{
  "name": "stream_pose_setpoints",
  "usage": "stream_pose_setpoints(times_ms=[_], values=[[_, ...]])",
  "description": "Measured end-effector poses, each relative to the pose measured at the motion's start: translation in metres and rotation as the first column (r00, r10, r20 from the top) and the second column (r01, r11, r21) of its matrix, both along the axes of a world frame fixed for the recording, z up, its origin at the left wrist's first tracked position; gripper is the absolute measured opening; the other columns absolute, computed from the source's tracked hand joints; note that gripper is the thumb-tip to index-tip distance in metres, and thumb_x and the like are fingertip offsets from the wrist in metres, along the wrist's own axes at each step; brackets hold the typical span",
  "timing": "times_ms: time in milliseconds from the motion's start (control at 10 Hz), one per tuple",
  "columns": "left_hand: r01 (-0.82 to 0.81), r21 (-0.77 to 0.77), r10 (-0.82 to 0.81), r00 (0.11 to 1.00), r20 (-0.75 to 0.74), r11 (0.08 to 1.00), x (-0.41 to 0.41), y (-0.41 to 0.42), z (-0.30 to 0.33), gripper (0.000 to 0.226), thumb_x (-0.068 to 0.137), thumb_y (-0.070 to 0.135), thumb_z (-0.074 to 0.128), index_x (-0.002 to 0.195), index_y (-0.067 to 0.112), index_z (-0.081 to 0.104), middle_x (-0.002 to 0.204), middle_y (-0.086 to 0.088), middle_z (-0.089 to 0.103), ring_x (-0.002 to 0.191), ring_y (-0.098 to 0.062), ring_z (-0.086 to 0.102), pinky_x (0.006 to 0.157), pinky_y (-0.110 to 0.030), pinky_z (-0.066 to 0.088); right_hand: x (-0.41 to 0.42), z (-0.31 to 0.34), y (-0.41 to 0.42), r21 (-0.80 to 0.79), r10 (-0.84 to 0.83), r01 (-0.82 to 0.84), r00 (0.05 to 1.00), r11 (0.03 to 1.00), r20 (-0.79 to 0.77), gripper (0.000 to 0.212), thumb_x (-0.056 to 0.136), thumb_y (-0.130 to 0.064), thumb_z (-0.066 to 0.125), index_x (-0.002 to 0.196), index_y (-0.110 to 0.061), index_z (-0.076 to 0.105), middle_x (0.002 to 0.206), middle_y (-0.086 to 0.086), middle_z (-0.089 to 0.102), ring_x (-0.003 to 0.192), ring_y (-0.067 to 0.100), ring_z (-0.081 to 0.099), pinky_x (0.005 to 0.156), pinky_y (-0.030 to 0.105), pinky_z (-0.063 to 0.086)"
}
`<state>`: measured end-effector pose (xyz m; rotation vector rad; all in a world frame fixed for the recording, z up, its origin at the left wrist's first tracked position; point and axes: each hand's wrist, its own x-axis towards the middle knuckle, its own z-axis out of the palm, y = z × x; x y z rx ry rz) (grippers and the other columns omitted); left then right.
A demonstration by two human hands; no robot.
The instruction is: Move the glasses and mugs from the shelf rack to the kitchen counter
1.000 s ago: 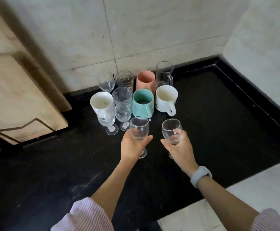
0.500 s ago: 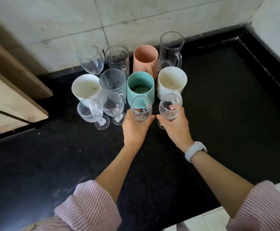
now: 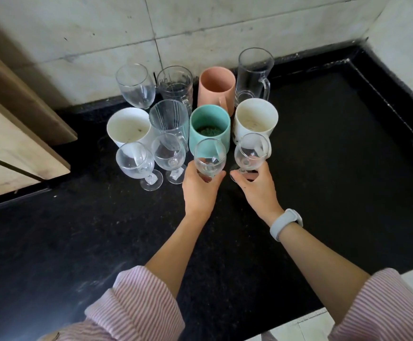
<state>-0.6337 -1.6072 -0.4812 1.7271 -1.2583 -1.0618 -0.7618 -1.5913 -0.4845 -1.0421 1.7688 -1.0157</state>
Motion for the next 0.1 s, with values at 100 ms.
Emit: stream_pose_setpoints(times_ms=[100], values=[[0.034,-0.014,-0.032,0.992,0.121,0.999,0.0054,0.0133,-0.0054,0.05,0.076,0.028,0.073,0.118,0.017,0.048,0.108,0.0,0.057,0.083,-0.009,0.056,0.077,-0.026,0.048,-0.0019,0.0037,0.0114,-0.002,-0.014,0.014,1.0,1.0,0.003,0.05,0.08,-0.028,0.068,0.123,-0.022,0.043,0.112,-0.013,0.05,0.089,0.001,0.058,0.062,0.009,0.045]])
